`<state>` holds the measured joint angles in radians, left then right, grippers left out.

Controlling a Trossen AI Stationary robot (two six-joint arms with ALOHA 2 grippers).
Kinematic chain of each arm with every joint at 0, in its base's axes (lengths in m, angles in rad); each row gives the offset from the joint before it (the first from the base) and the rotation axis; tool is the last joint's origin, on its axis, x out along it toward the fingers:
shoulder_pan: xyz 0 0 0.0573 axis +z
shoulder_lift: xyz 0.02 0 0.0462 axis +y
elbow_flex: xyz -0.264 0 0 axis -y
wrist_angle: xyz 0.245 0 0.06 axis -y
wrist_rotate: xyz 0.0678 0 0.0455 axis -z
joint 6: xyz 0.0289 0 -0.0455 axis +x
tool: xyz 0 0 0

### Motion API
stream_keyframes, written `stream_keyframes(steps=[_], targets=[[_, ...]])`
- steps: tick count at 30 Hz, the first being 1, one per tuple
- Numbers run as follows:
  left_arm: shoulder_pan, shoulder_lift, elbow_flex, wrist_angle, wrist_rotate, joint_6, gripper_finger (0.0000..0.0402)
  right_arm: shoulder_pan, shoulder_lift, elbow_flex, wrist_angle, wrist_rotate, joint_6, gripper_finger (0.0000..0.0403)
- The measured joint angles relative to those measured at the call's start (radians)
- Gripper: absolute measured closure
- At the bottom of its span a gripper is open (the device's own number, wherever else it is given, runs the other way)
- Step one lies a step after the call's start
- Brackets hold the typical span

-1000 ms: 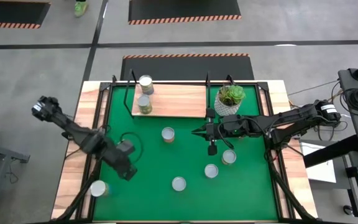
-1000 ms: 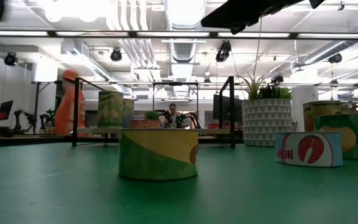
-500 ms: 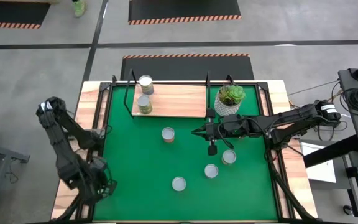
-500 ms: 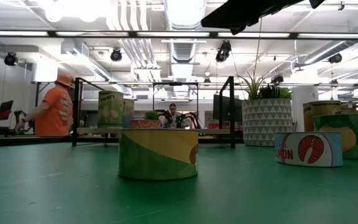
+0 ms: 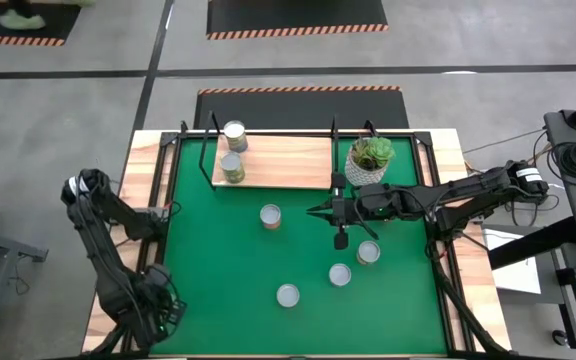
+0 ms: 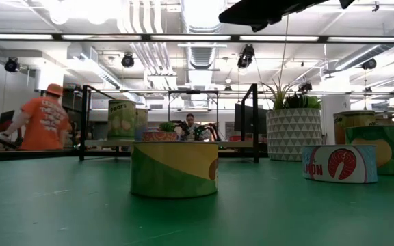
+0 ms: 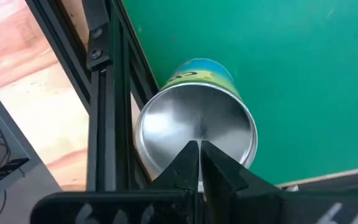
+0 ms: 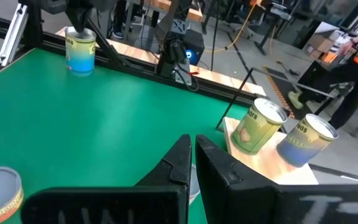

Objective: Pick and place cans onto a shelf
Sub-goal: Put the canned cherries on the shelf

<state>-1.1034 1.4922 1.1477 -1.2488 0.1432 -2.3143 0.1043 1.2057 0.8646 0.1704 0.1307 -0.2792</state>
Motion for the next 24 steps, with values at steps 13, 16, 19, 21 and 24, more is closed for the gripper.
stream_keyframes(steps=[13,16,19,21,24], targets=[[0.012,0.067,0.005,0.013,-0.002,-0.015,0.0401,0.000,0.000,0.000,0.031,0.000,-0.050,0.0390],[0.025,0.065,0.005,0.034,-0.060,-0.017,0.0402,0.000,0.000,0.000,0.032,0.000,-0.064,0.0390],[0.045,0.065,0.011,0.039,-0.166,-0.008,0.0402,0.000,0.000,0.000,0.033,0.000,-0.075,0.0390],[0.052,0.068,0.020,0.039,-0.283,0.016,0.0402,0.000,0.000,0.000,0.038,0.000,-0.081,0.0390],[0.064,0.074,0.044,0.044,-0.456,0.061,0.0402,0.000,0.000,0.000,0.046,0.000,-0.090,0.0390]])
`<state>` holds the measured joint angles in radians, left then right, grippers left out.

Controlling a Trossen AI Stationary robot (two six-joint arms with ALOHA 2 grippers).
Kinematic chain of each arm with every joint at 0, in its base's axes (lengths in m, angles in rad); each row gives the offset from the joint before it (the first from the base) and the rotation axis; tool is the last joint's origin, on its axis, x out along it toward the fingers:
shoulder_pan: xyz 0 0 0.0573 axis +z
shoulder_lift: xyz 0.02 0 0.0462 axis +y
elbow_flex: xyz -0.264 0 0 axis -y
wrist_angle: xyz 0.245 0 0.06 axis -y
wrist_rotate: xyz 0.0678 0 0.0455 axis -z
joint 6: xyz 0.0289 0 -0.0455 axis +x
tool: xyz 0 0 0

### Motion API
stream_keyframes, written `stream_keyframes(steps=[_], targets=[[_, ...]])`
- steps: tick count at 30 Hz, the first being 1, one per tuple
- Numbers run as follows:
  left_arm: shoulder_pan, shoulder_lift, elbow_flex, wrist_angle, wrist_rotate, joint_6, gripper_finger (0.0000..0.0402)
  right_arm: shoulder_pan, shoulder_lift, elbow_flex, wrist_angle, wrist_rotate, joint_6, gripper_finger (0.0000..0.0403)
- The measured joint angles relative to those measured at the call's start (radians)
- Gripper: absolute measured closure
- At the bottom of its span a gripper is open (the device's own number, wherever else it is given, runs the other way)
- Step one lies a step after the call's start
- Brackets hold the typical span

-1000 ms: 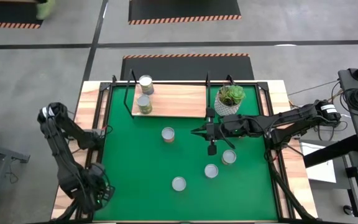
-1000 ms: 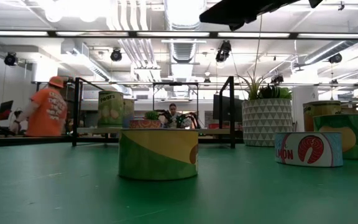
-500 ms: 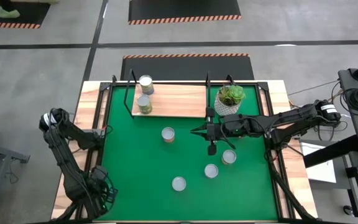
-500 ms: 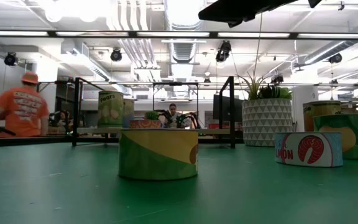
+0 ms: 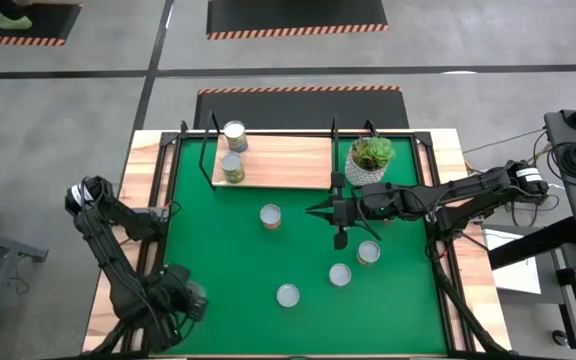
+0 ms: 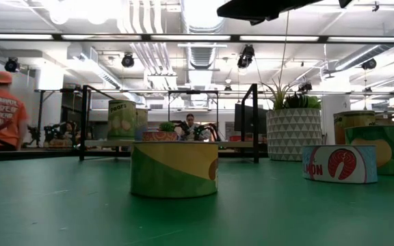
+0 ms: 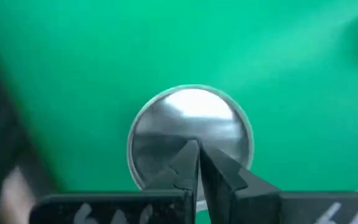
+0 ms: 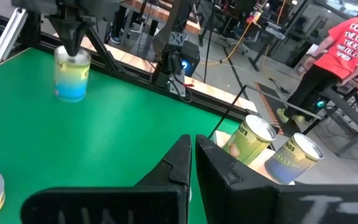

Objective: Pick and place cans onto a shelf
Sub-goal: Put the canned cherries on the shelf

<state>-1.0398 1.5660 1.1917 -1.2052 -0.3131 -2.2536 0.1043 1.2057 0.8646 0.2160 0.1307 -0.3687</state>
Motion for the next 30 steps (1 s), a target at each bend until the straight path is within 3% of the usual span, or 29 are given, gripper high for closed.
stream_keyframes(steps=[2,5,15,19,24,30], targets=[[0.009,-0.003,0.024,-0.003,-0.052,0.034,0.0402,0.000,0.000,0.000,-0.001,0.000,-0.009,0.0390],[0.015,-0.003,0.047,-0.018,-0.045,0.043,0.0402,0.000,0.000,0.000,0.000,0.000,-0.011,0.0390],[0.024,-0.003,0.068,-0.016,-0.073,-0.063,0.0396,0.000,0.000,0.000,0.003,0.000,-0.026,0.0390],[0.024,-0.004,0.050,-0.014,-0.070,-0.123,0.0364,0.000,0.000,0.000,0.004,0.000,-0.028,0.0390],[0.028,-0.004,0.026,-0.036,0.031,-0.216,0.0306,0.000,0.000,0.000,0.004,0.000,-0.029,0.0390],[0.028,-0.005,0.034,-0.025,-0.114,-0.159,0.0249,0.000,0.000,0.000,0.003,0.000,-0.028,0.0390]])
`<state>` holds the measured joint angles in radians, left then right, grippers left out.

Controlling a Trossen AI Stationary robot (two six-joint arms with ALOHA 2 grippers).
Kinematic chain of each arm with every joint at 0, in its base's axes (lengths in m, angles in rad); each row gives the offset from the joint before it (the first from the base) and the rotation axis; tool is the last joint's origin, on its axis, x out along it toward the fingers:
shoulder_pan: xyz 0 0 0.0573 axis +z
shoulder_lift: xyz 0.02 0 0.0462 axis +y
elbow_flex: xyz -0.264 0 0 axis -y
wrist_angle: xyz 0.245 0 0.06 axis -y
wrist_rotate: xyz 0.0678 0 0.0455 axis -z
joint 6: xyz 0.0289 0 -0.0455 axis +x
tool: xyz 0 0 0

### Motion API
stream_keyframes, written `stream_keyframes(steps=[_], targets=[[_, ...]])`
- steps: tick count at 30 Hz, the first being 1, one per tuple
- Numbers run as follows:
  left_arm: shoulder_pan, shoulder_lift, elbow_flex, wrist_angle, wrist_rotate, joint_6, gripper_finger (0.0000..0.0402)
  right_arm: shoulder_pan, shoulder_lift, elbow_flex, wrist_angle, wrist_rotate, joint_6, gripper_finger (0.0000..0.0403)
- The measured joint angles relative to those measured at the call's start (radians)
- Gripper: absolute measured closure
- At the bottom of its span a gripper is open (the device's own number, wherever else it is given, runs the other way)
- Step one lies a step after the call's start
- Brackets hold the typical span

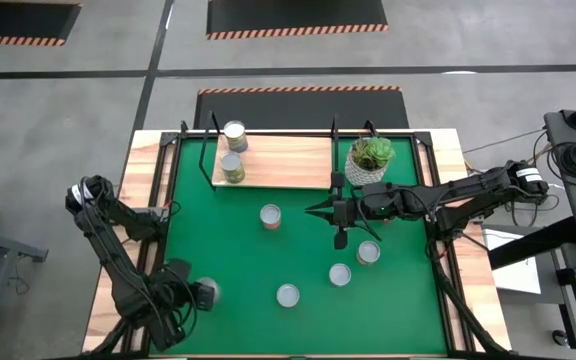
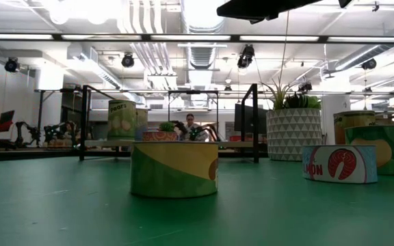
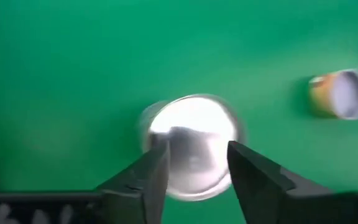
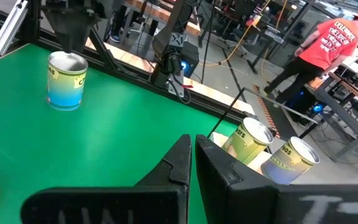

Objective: Pick and place cans onto a shelf
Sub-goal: Put the canned cherries on the shelf

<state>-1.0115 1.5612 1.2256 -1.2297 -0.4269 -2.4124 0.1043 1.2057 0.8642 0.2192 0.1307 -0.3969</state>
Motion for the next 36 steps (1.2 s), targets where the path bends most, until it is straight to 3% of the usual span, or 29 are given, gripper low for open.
stream_keyframes(steps=[5,20,28,36], targets=[[0.002,-0.001,0.025,-0.003,-0.063,0.038,0.0213,0.000,0.000,0.000,0.000,0.000,0.000,0.0390],[0.002,0.003,0.024,0.004,-0.030,0.007,0.0091,0.000,0.000,0.000,0.000,0.000,0.003,0.0390],[0.000,0.003,0.055,0.010,0.008,0.108,0.0068,0.000,0.000,0.000,0.000,0.000,0.003,0.0390],[0.001,0.003,0.048,0.009,-0.003,0.073,0.0052,0.000,0.000,0.000,0.000,0.000,0.003,0.0390]])
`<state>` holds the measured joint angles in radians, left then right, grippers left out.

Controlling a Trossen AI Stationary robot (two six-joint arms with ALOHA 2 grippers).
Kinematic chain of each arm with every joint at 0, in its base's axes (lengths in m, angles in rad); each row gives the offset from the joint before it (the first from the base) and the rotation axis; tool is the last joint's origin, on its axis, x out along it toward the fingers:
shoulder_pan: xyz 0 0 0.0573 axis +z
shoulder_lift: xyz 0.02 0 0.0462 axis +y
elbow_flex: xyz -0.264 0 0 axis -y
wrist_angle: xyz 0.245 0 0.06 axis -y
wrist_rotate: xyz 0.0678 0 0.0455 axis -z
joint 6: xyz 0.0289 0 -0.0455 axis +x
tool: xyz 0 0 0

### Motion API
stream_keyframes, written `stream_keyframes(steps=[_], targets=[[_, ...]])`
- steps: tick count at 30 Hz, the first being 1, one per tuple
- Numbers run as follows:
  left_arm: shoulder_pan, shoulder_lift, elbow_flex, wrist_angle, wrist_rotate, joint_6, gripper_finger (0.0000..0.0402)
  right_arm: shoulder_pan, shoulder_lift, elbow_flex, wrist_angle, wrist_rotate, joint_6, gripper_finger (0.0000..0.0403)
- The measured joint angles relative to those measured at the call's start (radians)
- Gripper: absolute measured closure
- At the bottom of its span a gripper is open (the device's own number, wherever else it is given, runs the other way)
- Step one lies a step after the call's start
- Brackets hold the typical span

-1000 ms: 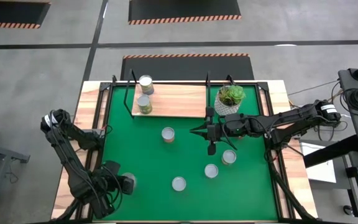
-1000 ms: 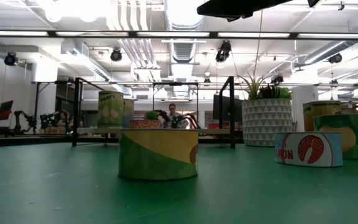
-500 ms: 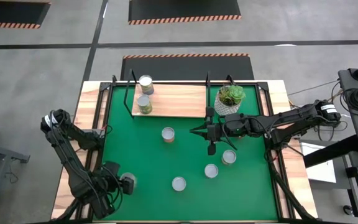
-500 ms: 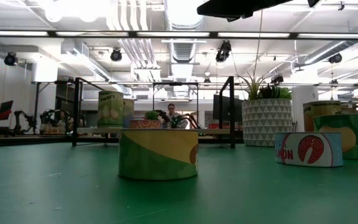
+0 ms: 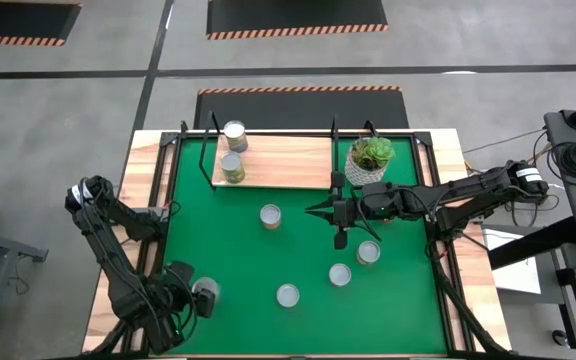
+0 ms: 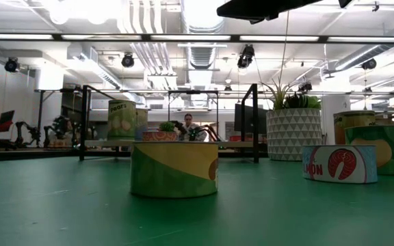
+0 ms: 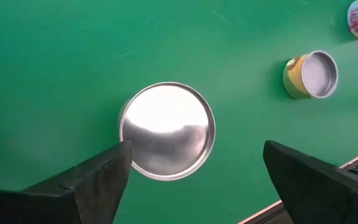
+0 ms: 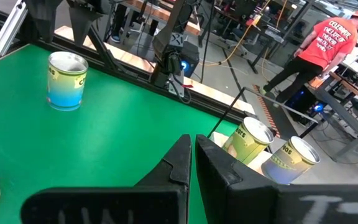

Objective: Pick and place cans onto a shelf
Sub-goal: Put the canned cherries on the shelf

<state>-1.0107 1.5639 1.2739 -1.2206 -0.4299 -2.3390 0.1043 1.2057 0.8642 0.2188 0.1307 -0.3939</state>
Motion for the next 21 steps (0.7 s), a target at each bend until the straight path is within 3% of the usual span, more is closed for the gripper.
stream_keyframes(steps=[7,13,21], targets=[[0.000,0.000,-0.019,0.039,0.051,0.003,0.0005,0.000,0.000,0.000,-0.001,0.000,0.000,0.0390],[0.000,0.000,-0.020,0.070,-0.008,0.058,0.0014,0.000,0.000,0.000,-0.001,0.000,0.000,0.0390],[0.000,0.000,-0.020,0.079,-0.013,0.118,0.0015,0.000,0.000,0.000,-0.001,0.000,0.000,0.0390]])
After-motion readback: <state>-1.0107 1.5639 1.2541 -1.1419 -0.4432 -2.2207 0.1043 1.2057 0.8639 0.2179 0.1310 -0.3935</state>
